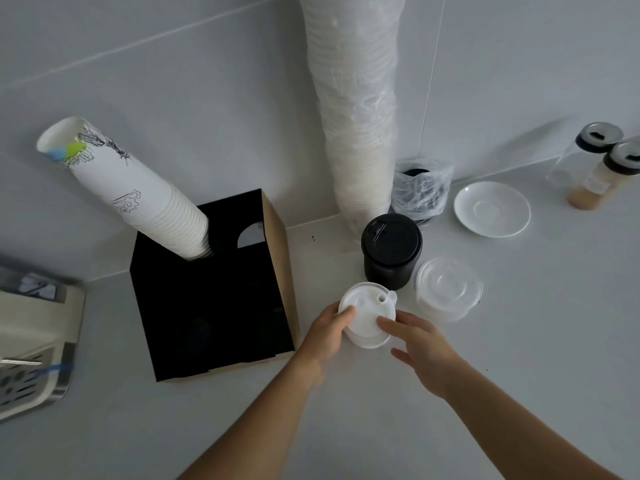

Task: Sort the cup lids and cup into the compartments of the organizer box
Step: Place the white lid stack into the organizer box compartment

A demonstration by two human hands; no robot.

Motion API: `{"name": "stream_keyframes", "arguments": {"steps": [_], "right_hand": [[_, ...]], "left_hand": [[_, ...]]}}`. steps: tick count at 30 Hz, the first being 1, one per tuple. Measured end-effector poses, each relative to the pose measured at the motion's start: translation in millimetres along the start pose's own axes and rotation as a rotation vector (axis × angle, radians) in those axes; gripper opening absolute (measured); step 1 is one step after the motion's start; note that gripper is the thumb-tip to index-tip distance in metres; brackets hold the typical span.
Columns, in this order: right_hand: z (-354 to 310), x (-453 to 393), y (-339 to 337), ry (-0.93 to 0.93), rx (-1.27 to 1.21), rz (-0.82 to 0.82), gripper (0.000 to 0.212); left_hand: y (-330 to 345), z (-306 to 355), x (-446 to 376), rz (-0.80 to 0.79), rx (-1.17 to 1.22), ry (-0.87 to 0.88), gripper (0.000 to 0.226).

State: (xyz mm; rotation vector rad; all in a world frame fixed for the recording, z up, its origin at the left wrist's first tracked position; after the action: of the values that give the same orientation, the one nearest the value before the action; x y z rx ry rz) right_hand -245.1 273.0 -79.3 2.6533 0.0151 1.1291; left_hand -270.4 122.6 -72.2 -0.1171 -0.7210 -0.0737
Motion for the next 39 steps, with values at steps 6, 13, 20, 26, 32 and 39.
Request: {"name": "stream_keyframes", "arguments": {"steps": [6,13,20,26,32,39], "right_hand": [[-4.8,13.2,3.5,-0.048,0.022,-0.054,0.023],[-20.5,34.4,22.1,-0.149,0.037,-0.128,0.018],[-36.1,62.9,44.4,-0.222,0.078,-0.204,0.021],[-46.8,84.3,70.3,-0.258,0.116,-0.236,0.022],[-58.2,97.2,97.5,-0.271,0.187,-0.247,0.049],[-72.9,93.4,134.1,-0.308,0.241,-0.231,0.065]], "left_hand": [[-3.9,-9.3,9.1,0.011,0.107,-0.007,0.036],[-18.6,-10.4,36.6,0.065,0.205,0.051,0.041],[-34.4,3.8,69.8,0.102,0.247,0.093,0.068],[-60.3,24.4,95.6,0.14,0.256,0.182,0.06],[-84.2,38.8,114.7,0.15,0.335,0.203,0.054],[-110.7,58.1,134.6,0.154,0.392,0.245,0.046]]}}
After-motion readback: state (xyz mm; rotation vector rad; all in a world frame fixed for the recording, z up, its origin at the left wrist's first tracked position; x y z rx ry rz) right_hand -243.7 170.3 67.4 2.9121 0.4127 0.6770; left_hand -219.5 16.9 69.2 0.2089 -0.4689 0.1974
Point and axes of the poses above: each hand's wrist, its own x-axis away from the middle knuckle, its own y-axis out of the palm, z = x × y, the point moved 10 cm from there along -x, towards the middle knuckle
